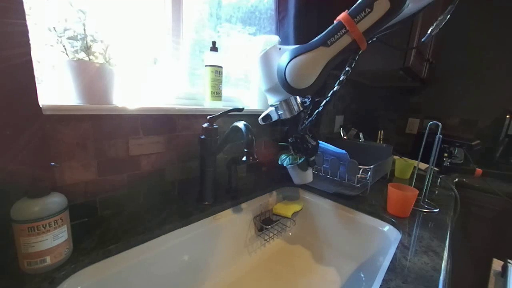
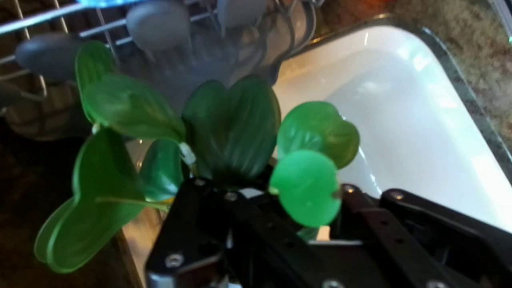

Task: Pick up a flower pot from the sink and put it behind the tap

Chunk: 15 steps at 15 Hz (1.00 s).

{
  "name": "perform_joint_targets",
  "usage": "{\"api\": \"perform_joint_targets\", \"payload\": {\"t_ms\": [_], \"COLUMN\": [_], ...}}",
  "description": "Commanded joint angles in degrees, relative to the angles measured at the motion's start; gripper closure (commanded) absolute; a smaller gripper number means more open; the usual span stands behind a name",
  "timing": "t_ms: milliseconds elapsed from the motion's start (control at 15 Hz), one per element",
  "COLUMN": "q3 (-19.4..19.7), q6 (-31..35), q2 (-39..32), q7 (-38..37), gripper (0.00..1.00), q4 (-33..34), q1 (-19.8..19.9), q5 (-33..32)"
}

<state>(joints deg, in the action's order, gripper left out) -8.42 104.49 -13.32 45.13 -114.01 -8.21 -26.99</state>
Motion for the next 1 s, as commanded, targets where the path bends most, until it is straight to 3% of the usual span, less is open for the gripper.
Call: {"api": "perform_joint_targets", "payload": {"t_ms": [0,200,267,333,600,933], "q3": [1.3,1.7,1.5,0.8,0.8,1.4], "q6": [-7.4,-8.8,-8.4,-6.4,-6.3,-7.4], "q2": [-6.4,-10.4,-11.5,-8.4,-11.1,-13.1], "q7": [-2.4,-6.1,-6.5,-4.4,-5.7,-14.5], "gripper": [1.00,1.00,1.00,1.00,1.00,1.00], "q4": [6.9,11.1,12.1,8.4,11.0,13.9], "q1": [-1.0,-1.5,-1.3,0.1,-0.1,-2.4], "q5": [-7.3,-12.3,-12.5,-10.5,-11.4,-14.7]}}
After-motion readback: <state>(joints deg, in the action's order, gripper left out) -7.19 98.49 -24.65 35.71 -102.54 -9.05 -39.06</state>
